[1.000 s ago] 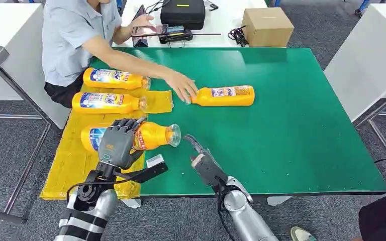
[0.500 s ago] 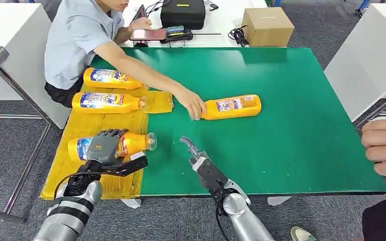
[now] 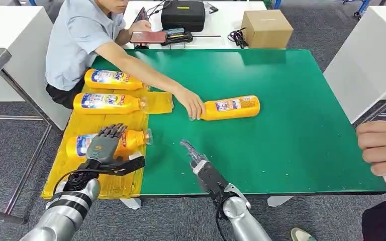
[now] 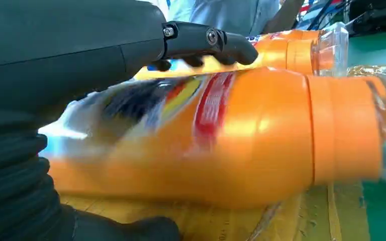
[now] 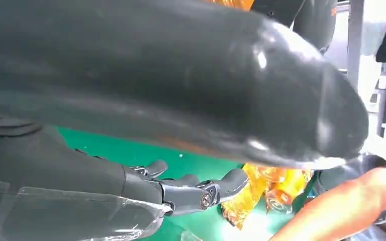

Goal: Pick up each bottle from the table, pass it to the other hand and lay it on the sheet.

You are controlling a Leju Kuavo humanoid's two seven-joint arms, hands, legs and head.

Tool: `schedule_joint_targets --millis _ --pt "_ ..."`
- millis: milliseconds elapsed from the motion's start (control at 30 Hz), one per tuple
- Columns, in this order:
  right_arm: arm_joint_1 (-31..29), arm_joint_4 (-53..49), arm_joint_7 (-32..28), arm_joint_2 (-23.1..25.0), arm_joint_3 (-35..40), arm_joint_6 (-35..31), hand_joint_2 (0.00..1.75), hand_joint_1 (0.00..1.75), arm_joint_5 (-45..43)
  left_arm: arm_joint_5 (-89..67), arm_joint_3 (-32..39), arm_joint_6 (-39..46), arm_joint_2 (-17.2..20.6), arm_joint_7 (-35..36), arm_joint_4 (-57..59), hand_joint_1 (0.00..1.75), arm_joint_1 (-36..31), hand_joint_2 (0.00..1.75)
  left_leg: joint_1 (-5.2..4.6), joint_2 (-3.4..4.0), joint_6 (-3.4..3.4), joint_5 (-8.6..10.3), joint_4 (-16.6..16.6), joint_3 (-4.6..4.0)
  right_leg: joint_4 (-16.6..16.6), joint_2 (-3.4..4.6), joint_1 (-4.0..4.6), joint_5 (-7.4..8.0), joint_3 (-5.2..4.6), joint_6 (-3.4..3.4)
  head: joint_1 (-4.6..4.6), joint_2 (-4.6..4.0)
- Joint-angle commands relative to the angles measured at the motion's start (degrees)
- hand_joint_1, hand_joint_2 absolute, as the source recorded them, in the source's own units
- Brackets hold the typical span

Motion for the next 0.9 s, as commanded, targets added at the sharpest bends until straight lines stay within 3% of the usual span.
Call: schedule_joint_targets --millis 33,367,467,633,667,833,900 --pt "-2.06 2.78 -0.10 -0.92 0.60 -0.20 0.00 0.00 -0.08 0.26 0.46 -2.18 0.73 -1.00 7.48 0.00 -0.84 1.75 0.03 0.16 -0.11 0.00 -0.06 0.14 -0.05 0.13 0.04 0.04 0.10 -0.12 0.00 0.00" --pt "-2.47 3.67 -0.06 -0.76 0.17 -0.77 0.00 0.00 0.29 0.90 0.18 0.62 0.32 -2.37 6.04 0.00 -0.34 1.75 0.02 0.12 -0.13 0.05 -0.05 0.24 -0.04 0.12 0.02 0.04 0.21 -0.10 0.00 0.00" --pt "0.26 -1.42 -0.36 -0.48 -1.18 -3.59 0.00 0.00 2.02 4.57 1.28 5.89 -3.02 -5.44 -6.03 0.00 4.84 1.75 0.01 0.04 -0.13 0.05 -0.04 0.22 -0.04 0.03 0.01 0.02 0.21 -0.09 0.00 0.00" --pt "6.32 -15.75 2.81 0.06 -1.71 -9.66 0.00 0.00 10.17 10.20 0.40 0.81 -7.39 -5.47 -31.62 0.00 16.59 1.75 0.03 -0.05 -0.11 -0.07 0.11 0.06 0.05 -0.08 0.03 -0.12 0.08 -0.08 0.00 0.00" --pt "7.79 -19.20 2.32 0.65 -2.38 -12.06 1.75 0.00 12.19 14.20 0.90 0.61 -9.10 -7.36 -36.84 0.00 18.86 1.75 0.02 -0.06 -0.10 -0.03 0.10 0.01 0.04 -0.07 0.02 -0.09 0.03 -0.06 0.02 0.00" --pt "13.65 -35.00 4.26 2.64 -4.25 -19.56 1.75 0.00 23.72 24.48 0.09 -3.36 -13.39 -10.98 -55.09 0.00 26.83 1.75 0.01 -0.01 -0.10 -0.14 0.20 -0.46 0.12 -0.04 0.02 -0.15 -0.42 -0.08 0.02 0.00" --pt "14.54 -39.00 5.32 2.71 -4.70 -25.02 1.75 0.00 33.02 28.46 -0.80 -3.02 -14.08 -12.88 -59.37 0.00 28.33 1.75 0.04 0.01 -0.13 -0.25 0.28 -0.52 0.20 -0.02 0.06 -0.24 -0.49 -0.13 0.02 0.00"
